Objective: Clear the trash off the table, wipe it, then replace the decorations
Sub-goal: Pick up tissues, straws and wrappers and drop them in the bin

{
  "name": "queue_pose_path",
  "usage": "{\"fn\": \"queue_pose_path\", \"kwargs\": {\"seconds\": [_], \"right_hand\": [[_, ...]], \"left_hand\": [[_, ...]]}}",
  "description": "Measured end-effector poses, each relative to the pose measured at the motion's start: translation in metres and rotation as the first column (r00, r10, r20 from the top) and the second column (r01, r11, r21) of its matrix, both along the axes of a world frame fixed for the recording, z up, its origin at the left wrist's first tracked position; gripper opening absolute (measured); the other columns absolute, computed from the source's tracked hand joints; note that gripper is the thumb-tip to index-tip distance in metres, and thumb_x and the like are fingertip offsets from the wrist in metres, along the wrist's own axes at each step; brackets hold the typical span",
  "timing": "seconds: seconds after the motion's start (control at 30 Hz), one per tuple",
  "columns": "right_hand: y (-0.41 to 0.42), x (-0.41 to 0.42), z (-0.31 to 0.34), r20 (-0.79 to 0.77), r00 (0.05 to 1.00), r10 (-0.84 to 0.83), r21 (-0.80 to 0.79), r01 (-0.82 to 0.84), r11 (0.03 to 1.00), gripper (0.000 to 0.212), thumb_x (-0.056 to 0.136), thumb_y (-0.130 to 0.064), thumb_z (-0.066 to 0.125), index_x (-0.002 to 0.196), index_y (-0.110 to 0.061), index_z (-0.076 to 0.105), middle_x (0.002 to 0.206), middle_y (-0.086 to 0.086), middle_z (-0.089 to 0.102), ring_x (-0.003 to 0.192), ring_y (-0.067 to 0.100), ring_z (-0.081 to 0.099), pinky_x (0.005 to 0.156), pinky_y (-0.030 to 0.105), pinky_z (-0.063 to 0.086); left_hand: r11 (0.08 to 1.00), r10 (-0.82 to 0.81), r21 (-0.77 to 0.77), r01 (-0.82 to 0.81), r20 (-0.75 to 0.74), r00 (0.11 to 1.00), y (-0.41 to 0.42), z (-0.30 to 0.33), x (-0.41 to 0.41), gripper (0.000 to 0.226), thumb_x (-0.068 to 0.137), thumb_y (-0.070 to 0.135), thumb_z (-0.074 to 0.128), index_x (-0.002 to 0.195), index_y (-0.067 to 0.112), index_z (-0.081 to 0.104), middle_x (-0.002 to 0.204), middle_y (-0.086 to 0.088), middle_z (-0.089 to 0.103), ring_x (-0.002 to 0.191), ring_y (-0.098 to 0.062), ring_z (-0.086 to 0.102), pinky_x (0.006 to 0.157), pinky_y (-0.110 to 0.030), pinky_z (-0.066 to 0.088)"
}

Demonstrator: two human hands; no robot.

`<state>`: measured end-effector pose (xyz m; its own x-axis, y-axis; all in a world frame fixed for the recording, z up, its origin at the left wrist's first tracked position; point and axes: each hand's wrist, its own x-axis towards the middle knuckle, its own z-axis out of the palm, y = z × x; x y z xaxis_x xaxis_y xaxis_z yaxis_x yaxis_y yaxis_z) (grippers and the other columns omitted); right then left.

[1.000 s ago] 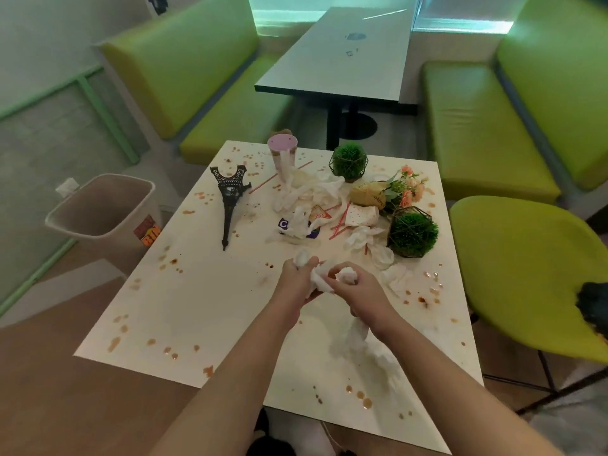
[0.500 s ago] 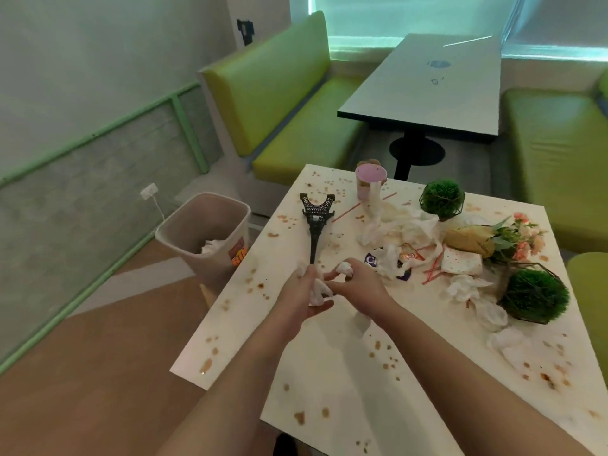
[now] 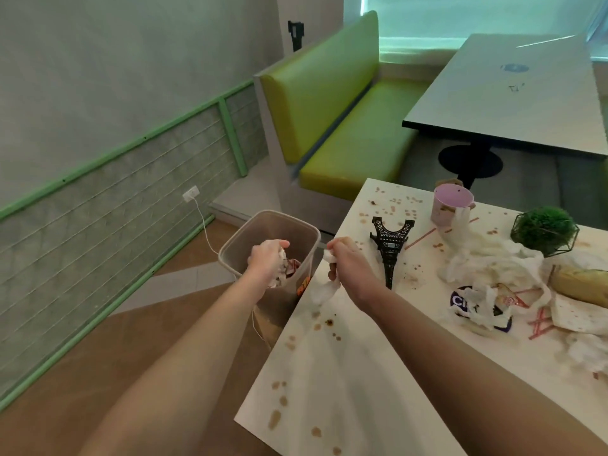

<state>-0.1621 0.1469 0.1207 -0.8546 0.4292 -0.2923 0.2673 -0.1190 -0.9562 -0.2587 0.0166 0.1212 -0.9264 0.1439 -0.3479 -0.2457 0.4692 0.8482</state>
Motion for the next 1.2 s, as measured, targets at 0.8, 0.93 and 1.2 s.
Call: {"fn": "queue_pose_path", "kwargs": {"seconds": [0.8,0.93,1.2], "right_hand": [[-0.02,-0.115,-0.026,-0.089,0.993,-0.073,0.167,0.087,0.982,0.016,0.098,-0.017,0.053,0.112,-0.019,0.06,0.103,-0.003,0.06,0.094,0.01,0.059,0.076,0.021,0.049],[-0.024,-0.127,-0.045,-0.081,0.993,0.082,0.592,-0.019,0.806,0.009,0.096,-0.021,0.06,0.101,-0.02,0.067,0.104,-0.01,0.052,0.092,0.007,0.053,0.079,0.017,0.044],[-0.029,-0.127,-0.063,0.364,0.843,0.397,0.861,-0.467,0.202,0.025,0.1,-0.031,0.051,0.109,-0.024,0.073,0.109,0.0,0.057,0.102,0.019,0.046,0.085,0.031,0.042]], "left_hand": [[0.969,-0.228,0.077,0.236,-0.105,0.968,-0.035,-0.03,-0.065,0.013,0.083,0.04,0.074,0.083,0.027,0.074,0.071,0.007,0.072,0.067,-0.007,0.062,0.062,-0.02,0.045],[0.992,-0.098,-0.109,0.068,-0.295,0.95,-0.04,-0.031,-0.079,0.005,0.087,0.028,0.071,0.09,0.029,0.075,0.084,0.013,0.071,0.082,-0.008,0.064,0.073,-0.027,0.049],[0.79,-0.376,-0.569,0.227,-0.157,0.913,-0.046,-0.048,-0.083,0.044,0.091,0.01,0.057,0.13,0.03,0.06,0.123,0.008,0.066,0.11,-0.014,0.061,0.088,-0.034,0.054]]}}
